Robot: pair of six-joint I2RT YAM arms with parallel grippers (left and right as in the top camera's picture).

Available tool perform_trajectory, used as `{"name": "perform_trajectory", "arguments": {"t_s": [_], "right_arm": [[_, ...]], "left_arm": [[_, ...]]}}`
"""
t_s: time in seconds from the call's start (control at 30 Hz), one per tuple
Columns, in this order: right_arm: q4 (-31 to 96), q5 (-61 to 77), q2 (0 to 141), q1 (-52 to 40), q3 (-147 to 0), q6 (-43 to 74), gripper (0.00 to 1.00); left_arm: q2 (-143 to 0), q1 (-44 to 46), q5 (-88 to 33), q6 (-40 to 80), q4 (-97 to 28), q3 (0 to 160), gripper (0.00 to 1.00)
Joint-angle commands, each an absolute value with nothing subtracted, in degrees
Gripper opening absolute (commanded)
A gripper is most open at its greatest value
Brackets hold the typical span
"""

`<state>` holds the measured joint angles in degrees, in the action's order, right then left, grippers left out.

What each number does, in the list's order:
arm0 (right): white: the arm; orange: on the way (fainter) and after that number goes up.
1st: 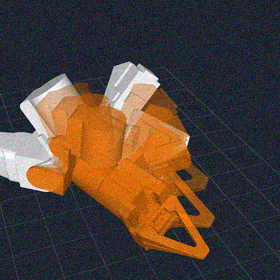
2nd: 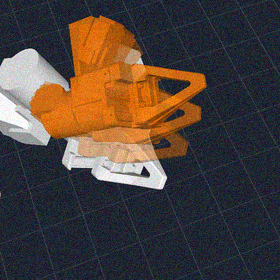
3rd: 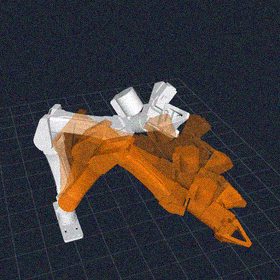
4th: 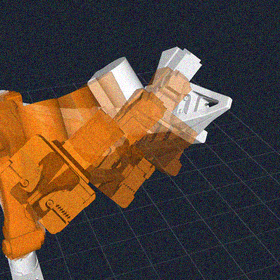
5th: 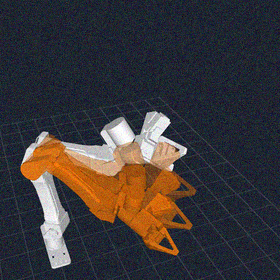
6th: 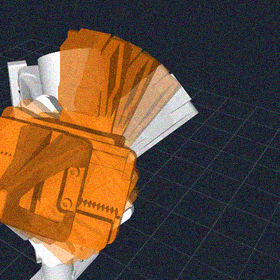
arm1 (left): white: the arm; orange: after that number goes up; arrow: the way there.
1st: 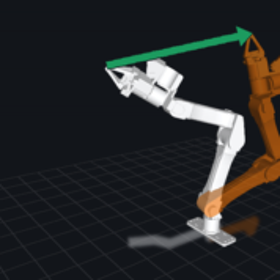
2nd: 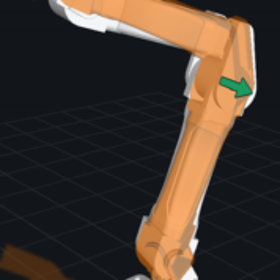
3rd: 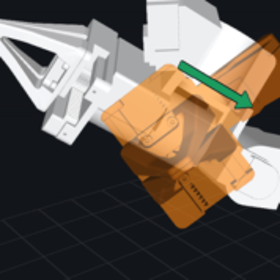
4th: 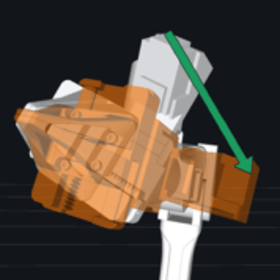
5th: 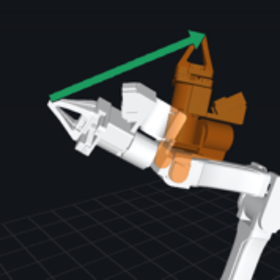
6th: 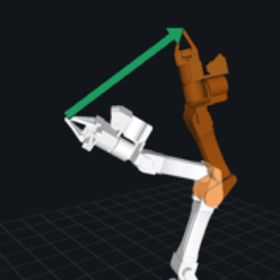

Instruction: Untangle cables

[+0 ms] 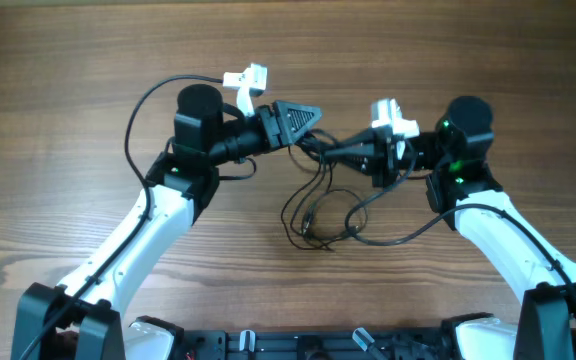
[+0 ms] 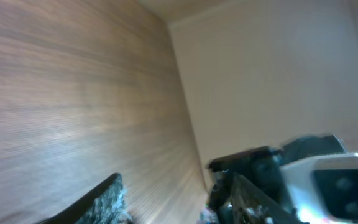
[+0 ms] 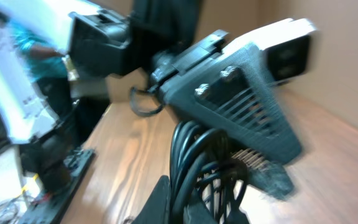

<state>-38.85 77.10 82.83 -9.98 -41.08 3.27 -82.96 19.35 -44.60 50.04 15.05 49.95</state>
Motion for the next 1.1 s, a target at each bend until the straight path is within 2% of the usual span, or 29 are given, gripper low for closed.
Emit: {"name": "perform_trajectory", "arguments": {"t_s": [0.0,0.03,0.07,0.17,0.23,0.3,0.4,0.47,0.53,0.6,0.63,0.7,0.77,0.87,1.0,1.07], "right_arm": [[-52.3,67.1,83.1,-10.0,-41.7,31.6,0.04],[-53.2,62.1,83.1,-10.0,-41.7,37.7,0.04],[-52.0,56.7,83.4,-10.0,-41.7,42.1,0.04],[-56.1,55.4,86.8,-11.9,-41.7,49.5,0.04],[-64.3,55.6,91.5,-16.4,-41.7,54.0,0.04],[-71.7,55.5,95.1,-19.2,-41.7,57.0,0.04],[-85.6,55.7,100.2,-23.4,-42.2,65.3,0.04],[-84.9,56.6,101.8,-24.6,-44.5,66.1,0.04],[-74.6,59.2,101.9,-23.8,-48.9,61.3,0.04],[-68.5,63.4,101.9,-23.2,-53.3,59.2,0.04],[-69.2,63.6,101.8,-23.1,-53.9,60.9,0.04],[-75.9,65.2,101.8,-21.1,-54.2,72.9,0.04],[-77.8,66.1,101.8,-19.2,-54.2,81.8,0.04],[-77.9,67.4,101.8,-18.3,-54.2,89.4,0.04],[-80.6,68.4,101.8,-18.4,-54.2,93.2,0.04],[-82.5,69.4,101.8,-18.5,-54.2,94.3,0.04]], "left_arm": [[-83.5,12.4,-43.8,44.9,12.6,50.1,0.59],[-83.5,9.4,-43.8,44.9,11.8,50.1,0.61],[-83.5,5.5,-43.9,44.9,10.5,50.1,0.68],[-83.5,-2.3,-46.7,44.9,7.9,50.1,0.82],[-83.5,-7.0,-50.3,44.9,7.8,50.1,0.84],[-83.5,-8.9,-54.8,44.7,7.8,50.1,0.83],[-83.5,-9.3,-63.9,34.4,6.7,50.1,0.82],[-83.5,-9.3,-64.9,32.0,3.5,50.1,0.83],[-83.5,-9.3,-66.6,31.7,2.0,50.1,0.83],[-83.5,-9.3,-72.5,30.5,2.1,50.1,0.77],[-83.5,-9.3,-75.4,27.2,2.0,50.1,0.7],[-83.5,-9.3,-78.8,20.9,0.8,50.1,0.66],[-83.5,-9.2,-78.5,14.0,-2.4,50.1,0.67],[-83.5,-9.0,-77.1,12.1,-2.9,50.0,0.68],[-83.5,-3.5,-73.6,7.8,-2.8,50.0,0.68],[-83.5,-0.2,-67.7,7.7,-2.8,50.0,0.68]]}}
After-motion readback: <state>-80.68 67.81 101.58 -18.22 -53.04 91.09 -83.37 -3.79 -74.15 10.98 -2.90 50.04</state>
